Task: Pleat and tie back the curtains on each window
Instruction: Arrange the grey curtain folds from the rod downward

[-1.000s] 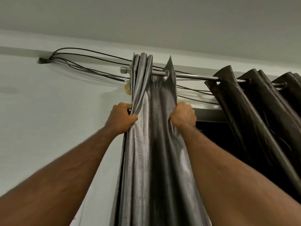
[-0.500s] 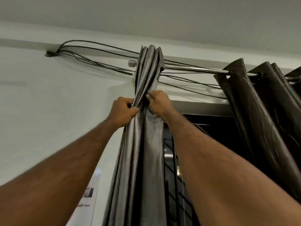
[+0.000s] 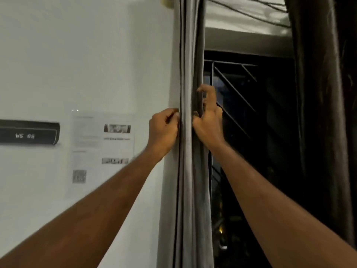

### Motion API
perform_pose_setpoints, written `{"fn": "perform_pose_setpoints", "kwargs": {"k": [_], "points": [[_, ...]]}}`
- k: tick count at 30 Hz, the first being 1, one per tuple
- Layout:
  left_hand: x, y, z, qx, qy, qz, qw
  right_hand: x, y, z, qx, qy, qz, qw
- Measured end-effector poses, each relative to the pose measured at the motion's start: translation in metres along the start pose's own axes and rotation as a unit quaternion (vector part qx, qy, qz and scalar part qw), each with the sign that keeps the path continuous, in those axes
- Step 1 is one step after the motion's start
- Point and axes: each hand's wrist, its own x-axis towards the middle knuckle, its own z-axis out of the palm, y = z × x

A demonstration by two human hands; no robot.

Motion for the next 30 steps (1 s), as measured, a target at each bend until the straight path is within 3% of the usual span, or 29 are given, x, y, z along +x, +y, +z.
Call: {"fn": "perform_pose_setpoints", "kwargs": {"k": [6,12,17,22,28,30], "points": [[-0.121,-0.05,-0.021,0.068,-0.046,-0.024,0.996,-0.131,-0.005,0.01,0.015,0.043,0.065,0.997],[-0.216,-0.098,-0.045,0.085,-0.107,-0.128,0.982,-0.243,-0.008,0.013,-0.08,-0.019,0.132,0.988],[-0.271,-0.124,-0.052,0.139,-0.119,-0.21,0.96,-0.295,-0.008,0.016,-0.146,-0.027,0.145,0.978],[-0.323,-0.135,-0.054,0.164,-0.106,-0.232,0.953,-0.347,-0.015,0.017,-0.154,-0.024,0.235,0.96],[-0.358,-0.144,-0.053,0.183,-0.094,-0.261,0.943,-0.4,-0.028,0.028,-0.314,-0.065,0.266,0.909],[-0.367,-0.147,-0.051,0.188,-0.104,-0.258,0.942,-0.41,-0.032,0.029,-0.32,-0.105,0.347,0.875]]}}
